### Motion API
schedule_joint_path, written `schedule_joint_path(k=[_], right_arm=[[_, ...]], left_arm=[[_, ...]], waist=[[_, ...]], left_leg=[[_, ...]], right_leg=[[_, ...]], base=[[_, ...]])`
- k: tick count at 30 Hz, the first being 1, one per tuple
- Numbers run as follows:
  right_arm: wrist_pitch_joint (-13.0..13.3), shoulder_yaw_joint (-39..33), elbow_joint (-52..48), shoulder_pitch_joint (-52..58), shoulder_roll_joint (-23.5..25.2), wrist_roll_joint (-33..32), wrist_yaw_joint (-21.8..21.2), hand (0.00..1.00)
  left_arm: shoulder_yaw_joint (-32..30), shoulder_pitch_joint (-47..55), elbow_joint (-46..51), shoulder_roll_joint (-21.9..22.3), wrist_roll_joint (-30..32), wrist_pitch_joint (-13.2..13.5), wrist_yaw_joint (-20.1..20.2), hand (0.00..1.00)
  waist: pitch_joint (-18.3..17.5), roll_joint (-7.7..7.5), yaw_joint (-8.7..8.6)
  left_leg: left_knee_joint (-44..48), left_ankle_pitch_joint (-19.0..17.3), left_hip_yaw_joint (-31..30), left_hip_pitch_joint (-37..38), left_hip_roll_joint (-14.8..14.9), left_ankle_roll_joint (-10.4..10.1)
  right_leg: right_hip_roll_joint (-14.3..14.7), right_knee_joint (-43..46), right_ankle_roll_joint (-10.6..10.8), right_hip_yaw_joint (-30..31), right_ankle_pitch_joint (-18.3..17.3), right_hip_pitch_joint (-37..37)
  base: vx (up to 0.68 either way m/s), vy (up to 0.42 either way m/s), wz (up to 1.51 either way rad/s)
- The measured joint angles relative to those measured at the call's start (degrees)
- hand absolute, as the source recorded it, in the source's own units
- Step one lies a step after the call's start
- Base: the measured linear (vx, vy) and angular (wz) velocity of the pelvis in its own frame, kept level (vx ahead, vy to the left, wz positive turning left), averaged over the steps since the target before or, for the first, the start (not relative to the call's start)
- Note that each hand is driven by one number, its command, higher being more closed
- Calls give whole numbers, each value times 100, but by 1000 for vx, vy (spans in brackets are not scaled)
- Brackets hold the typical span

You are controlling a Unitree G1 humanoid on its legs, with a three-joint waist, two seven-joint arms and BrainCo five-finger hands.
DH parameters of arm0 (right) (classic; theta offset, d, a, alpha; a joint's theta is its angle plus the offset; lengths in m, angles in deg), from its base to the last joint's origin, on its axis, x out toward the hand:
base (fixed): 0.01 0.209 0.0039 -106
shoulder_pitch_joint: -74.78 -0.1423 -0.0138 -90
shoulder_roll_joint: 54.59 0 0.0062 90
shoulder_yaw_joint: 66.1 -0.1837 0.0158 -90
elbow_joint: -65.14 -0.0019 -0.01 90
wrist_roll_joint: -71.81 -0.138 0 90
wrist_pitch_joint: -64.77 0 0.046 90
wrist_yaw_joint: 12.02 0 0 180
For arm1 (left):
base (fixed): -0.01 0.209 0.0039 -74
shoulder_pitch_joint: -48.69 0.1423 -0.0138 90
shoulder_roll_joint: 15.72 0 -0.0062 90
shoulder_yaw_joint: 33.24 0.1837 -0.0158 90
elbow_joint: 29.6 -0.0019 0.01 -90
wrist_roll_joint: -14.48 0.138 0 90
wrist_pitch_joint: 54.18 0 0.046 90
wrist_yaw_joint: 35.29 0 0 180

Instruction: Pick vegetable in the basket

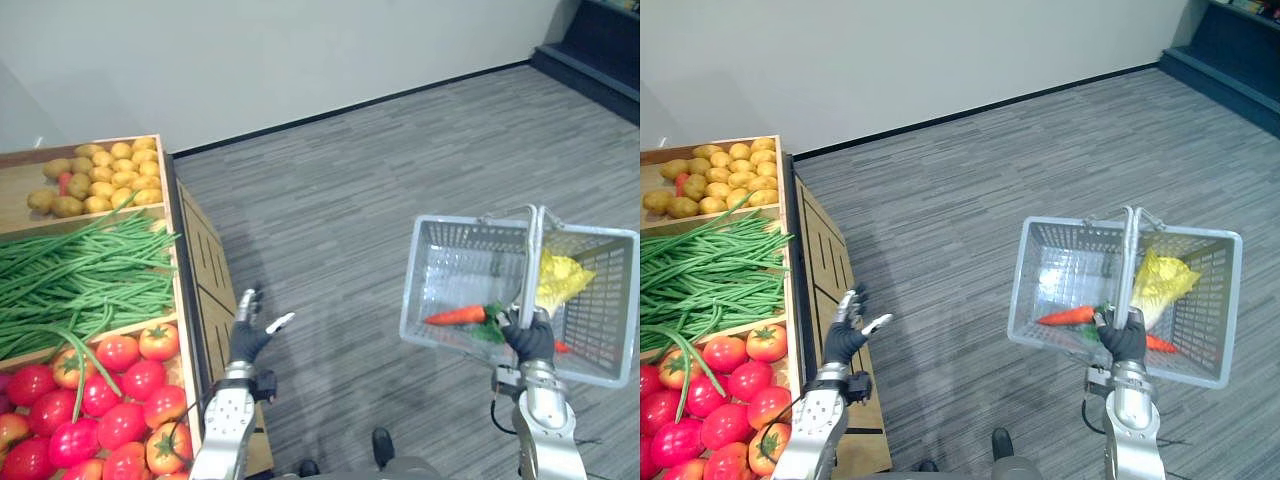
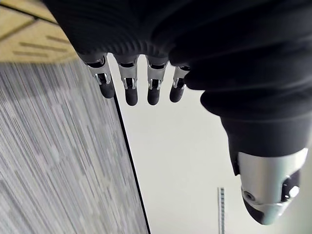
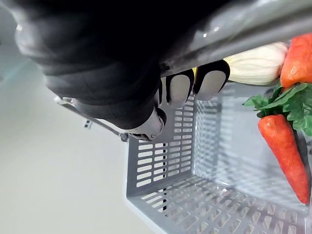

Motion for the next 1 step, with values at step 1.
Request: schedule_joint_path(k=[1], right_arm=[[0, 5, 113, 0, 2, 26, -41, 100]], left_arm=[[-23, -4, -115, -29, 3, -18, -2, 0]], waist=[[-2, -4, 1]], left_leg=[[-3, 1, -2, 0, -3, 1]], right_leg=[[-3, 0, 0, -1, 0, 0]], base=[[-16, 4, 3]])
